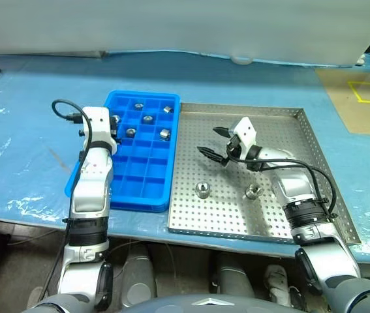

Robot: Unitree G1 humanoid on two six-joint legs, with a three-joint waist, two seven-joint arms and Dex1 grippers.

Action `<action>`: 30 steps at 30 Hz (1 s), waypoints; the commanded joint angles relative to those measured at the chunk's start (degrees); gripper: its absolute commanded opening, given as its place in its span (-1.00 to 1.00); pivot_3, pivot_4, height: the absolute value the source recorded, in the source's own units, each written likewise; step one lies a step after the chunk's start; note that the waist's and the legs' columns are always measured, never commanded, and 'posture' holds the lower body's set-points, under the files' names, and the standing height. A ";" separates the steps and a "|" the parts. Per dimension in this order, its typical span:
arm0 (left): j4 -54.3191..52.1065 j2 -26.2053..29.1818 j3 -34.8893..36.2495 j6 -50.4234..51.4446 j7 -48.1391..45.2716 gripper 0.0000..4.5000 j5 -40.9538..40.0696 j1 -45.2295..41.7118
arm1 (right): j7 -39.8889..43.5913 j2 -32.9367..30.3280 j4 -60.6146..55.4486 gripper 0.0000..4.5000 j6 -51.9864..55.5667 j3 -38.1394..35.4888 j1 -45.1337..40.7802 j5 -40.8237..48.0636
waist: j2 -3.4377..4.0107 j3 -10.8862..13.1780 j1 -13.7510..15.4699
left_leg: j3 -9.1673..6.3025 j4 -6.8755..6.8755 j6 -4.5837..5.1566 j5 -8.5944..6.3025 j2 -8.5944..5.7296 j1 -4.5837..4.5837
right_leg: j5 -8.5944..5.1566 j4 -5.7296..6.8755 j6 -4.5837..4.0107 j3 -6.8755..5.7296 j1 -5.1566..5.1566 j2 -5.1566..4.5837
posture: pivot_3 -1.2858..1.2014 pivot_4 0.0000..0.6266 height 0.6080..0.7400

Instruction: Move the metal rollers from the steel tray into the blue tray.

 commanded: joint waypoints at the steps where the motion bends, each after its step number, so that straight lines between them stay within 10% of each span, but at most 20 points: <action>1: -4.70 0.09 0.52 3.04 1.48 -0.19 0.63 1.75 | 0.25 -0.57 -1.10 1.00 -1.34 -0.69 0.42 -0.12 | -0.01 0.01 -0.01 | 0.00 0.00 0.00 0.00 0.00 0.00 | 0.00 -0.01 0.00 0.00 0.00 0.00 | 0.13 -0.52 1.00; 5: -4.44 0.16 0.19 5.03 -0.35 -0.19 -1.15 3.44 | 0.25 -0.59 -1.57 1.00 -1.15 -0.74 0.69 -0.23 | -0.01 0.01 -0.04 | 0.00 -0.01 0.00 0.00 0.00 -0.02 | 0.00 -0.02 0.01 0.00 -0.02 0.00 | 0.13 -0.52 1.00; 12: -3.15 1.72 0.93 5.53 -7.69 0.82 -7.84 0.69 | -0.34 -0.97 -2.62 1.00 -0.81 -1.43 1.33 -0.11 | -0.01 0.01 -0.23 | 0.00 -0.02 -0.01 0.00 0.00 0.01 | -0.02 -0.01 0.04 0.01 -0.03 0.00 | 0.10 -0.52 1.00; 24: 9.41 12.26 -13.95 -3.61 -61.84 0.82 -29.06 -14.63 | 5.34 -9.99 -18.65 1.00 14.11 -9.35 9.48 11.72 | 0.02 -0.01 0.11 | 0.12 -0.05 0.08 -0.05 -0.12 0.06 | 0.00 -0.09 0.01 0.15 0.03 -0.04 | 0.00 -0.52 1.00; 30: 20.64 15.14 -29.29 -11.02 -79.55 0.82 -20.92 -22.72 | 3.93 -15.22 -22.41 1.00 16.55 -10.68 14.49 10.44 | 0.05 -0.03 -1.01 | 0.16 -0.06 -0.04 0.03 -0.05 0.27 | 0.00 0.13 0.01 0.25 0.00 0.01 | -0.05 -0.52 1.00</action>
